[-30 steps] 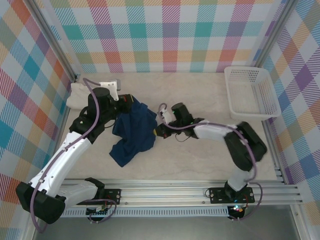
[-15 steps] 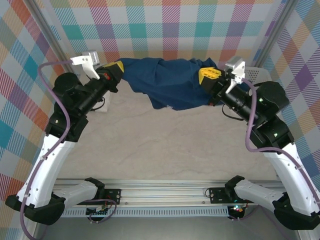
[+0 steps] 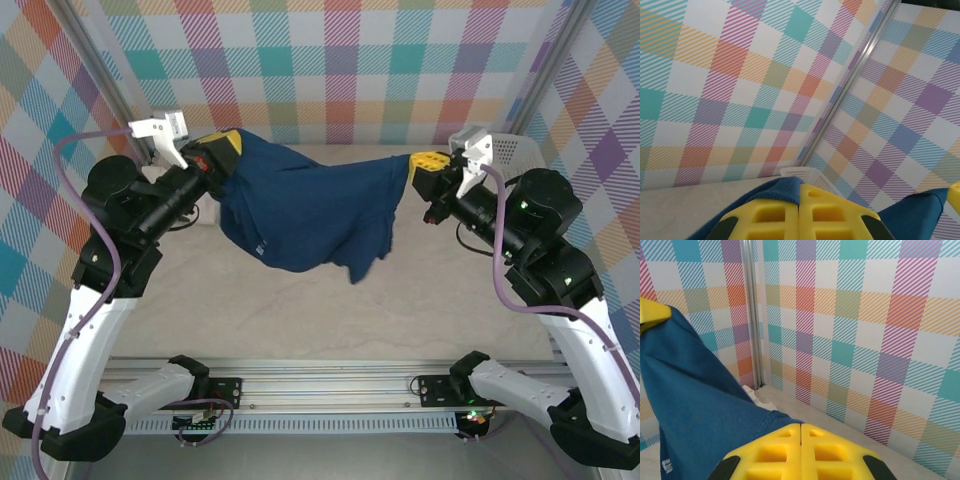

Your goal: Fold the inside-out t-shirt

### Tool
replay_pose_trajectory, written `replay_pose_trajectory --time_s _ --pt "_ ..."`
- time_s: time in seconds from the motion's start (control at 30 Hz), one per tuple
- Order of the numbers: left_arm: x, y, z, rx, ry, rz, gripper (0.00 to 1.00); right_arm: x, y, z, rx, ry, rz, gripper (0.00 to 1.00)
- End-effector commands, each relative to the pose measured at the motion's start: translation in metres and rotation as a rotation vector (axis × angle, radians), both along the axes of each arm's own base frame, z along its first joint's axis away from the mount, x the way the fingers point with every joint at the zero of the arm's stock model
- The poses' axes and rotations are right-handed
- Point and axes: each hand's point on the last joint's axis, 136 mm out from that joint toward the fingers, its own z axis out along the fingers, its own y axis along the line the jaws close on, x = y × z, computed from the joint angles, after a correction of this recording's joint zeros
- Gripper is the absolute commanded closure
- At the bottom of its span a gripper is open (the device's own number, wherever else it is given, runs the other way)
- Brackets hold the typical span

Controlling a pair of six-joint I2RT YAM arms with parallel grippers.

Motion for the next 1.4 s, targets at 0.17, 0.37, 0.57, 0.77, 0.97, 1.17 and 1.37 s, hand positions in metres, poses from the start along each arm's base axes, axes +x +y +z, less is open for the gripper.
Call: replay_pose_trajectory --time_s 0.17,0.37,0.57,0.77,0.97,1.17,1.37 --pt "0.136 -0.019 -0.133 0.162 0.282 0.236 0.86 0.194 -0.024 -0.133 -0.094 0.358 -0.359 1.0" --pt "0.207 -0.031 -0.229 0.413 0.539 0.309 0.34 0.282 -0.053 -0.241 -0.264 0.609 -0.554 0.57" --pt "0.147 -0.009 -0.309 0.431 0.675 0.289 0.2 0.183 0.014 -0.308 -0.329 0.725 -0.217 0.37" --pt "0.102 0.004 -0.414 0.514 0.899 0.221 0.22 0.084 0.084 -0.394 -0.425 0.939 0.048 0.36" --pt "0.118 0.005 -0.473 0.623 1.006 0.22 0.27 0.066 0.096 -0.451 -0.511 1.068 0.033 0.35" --pt "0.135 -0.006 -0.505 0.636 1.044 0.19 0.53 0.083 0.075 -0.47 -0.557 1.068 -0.118 0.34" --pt "0.133 -0.006 -0.496 0.618 1.018 0.182 0.9 0.104 0.041 -0.458 -0.657 0.937 -0.212 0.31"
